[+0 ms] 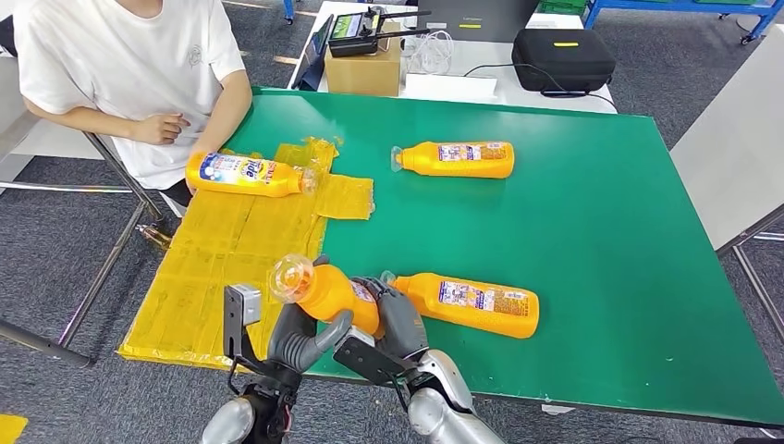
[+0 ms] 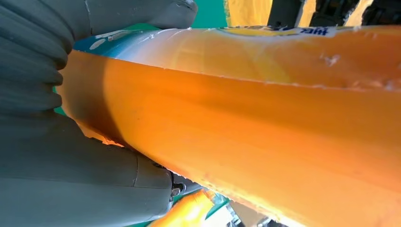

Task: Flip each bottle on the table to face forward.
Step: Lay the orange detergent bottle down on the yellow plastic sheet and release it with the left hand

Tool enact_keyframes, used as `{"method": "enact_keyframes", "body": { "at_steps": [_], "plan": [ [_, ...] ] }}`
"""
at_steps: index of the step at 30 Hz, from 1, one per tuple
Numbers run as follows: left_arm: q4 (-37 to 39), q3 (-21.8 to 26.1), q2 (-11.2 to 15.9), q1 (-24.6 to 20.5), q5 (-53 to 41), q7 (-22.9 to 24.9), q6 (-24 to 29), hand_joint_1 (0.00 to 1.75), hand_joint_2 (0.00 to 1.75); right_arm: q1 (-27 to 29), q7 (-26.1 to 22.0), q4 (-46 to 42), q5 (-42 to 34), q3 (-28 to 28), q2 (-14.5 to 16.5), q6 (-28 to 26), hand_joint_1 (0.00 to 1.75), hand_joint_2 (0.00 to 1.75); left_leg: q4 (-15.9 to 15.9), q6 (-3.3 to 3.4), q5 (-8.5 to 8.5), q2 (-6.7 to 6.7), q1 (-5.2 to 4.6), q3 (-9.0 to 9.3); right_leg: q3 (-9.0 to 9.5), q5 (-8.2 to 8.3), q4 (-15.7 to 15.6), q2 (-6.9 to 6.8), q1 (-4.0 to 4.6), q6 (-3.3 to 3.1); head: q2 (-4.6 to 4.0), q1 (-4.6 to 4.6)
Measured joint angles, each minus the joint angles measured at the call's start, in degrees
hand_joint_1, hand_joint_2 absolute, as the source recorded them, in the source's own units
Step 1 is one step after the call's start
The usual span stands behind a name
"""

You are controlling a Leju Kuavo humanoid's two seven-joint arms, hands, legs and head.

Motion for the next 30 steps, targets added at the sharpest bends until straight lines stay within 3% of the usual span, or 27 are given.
{"method": "enact_keyframes", "body": {
  "at_steps": [7,11,22,23,25,26,27,29,30],
  "plan": [
    [0.2,1.0,-0.5,-0.8,0.7,-0.4,1.7,0.07,1.75,-0.9,1.1,-0.5,3.5,0.2,0.0,-2.4,1.75,1.75,0.0,0.00,0.00,0.00,0.00,0.01,-0.01,0.00,0.0,0.00,0.01,0.00,0.00,0.00],
    [1.1,1.6,-0.6,-1.7,1.2,0.1,1.8,1.72,1.75,-1.4,1.6,-0.5,4.0,0.6,0.2,-2.6,1.75,1.75,0.0,0.00,0.00,0.00,0.00,0.02,0.00,0.00,0.0,0.00,0.01,0.00,0.00,0.00],
    [3.2,3.0,-0.8,-4.1,3.1,-0.3,-0.2,1.75,1.75,-2.0,1.1,-0.5,2.8,0.8,0.5,-3.0,1.72,1.75,0.0,0.00,0.00,0.00,0.00,0.01,-0.01,0.00,0.0,0.00,0.01,0.00,0.00,0.01],
    [3.3,3.2,-0.9,-4.3,3.2,-0.4,-0.4,1.75,1.75,-2.1,0.9,-0.5,2.5,0.8,0.6,-3.0,1.49,1.75,0.0,0.00,0.00,0.00,0.00,0.01,-0.01,0.00,0.0,0.00,0.01,0.00,0.00,0.00],
    [3.4,3.5,-1.0,-4.5,3.4,-0.8,-0.8,1.75,1.75,-2.3,0.7,-0.5,2.1,0.8,0.7,-2.9,0.67,1.75,0.0,0.00,0.01,0.00,0.00,0.01,-0.01,0.00,0.0,0.00,0.01,0.00,0.00,0.00],
    [3.4,3.6,-1.1,-4.6,3.6,-0.9,-0.9,1.75,1.75,-2.3,0.5,-0.5,1.9,0.8,0.7,-2.9,0.26,1.31,0.0,0.00,0.01,0.00,0.00,0.01,0.00,0.00,0.0,0.00,0.01,0.00,0.00,-0.01],
    [3.4,3.8,-1.2,-4.7,3.9,-0.9,-1.1,1.75,1.75,-2.4,0.4,-0.5,1.8,0.8,0.8,-2.9,0.05,0.87,0.0,0.00,0.01,0.01,0.00,0.01,0.00,0.00,0.0,0.00,0.01,0.00,0.00,0.01],
    [3.4,4.3,-1.4,-4.8,4.7,-1.0,-1.3,1.75,1.75,-2.4,0.4,-0.5,1.7,0.9,1.0,-3.0,0.00,0.00,0.0,0.00,0.01,0.01,0.00,0.01,-0.01,0.00,0.0,0.01,0.00,0.00,0.00,0.00],
    [3.5,4.6,-1.5,-4.8,5.1,-1.0,-1.4,1.75,1.75,-2.5,0.3,-0.5,1.6,0.9,1.2,-3.2,0.00,0.00,0.0,0.00,0.01,0.01,0.00,0.01,-0.01,0.00,0.0,0.01,0.01,0.00,0.00,0.01]
  ]
}}
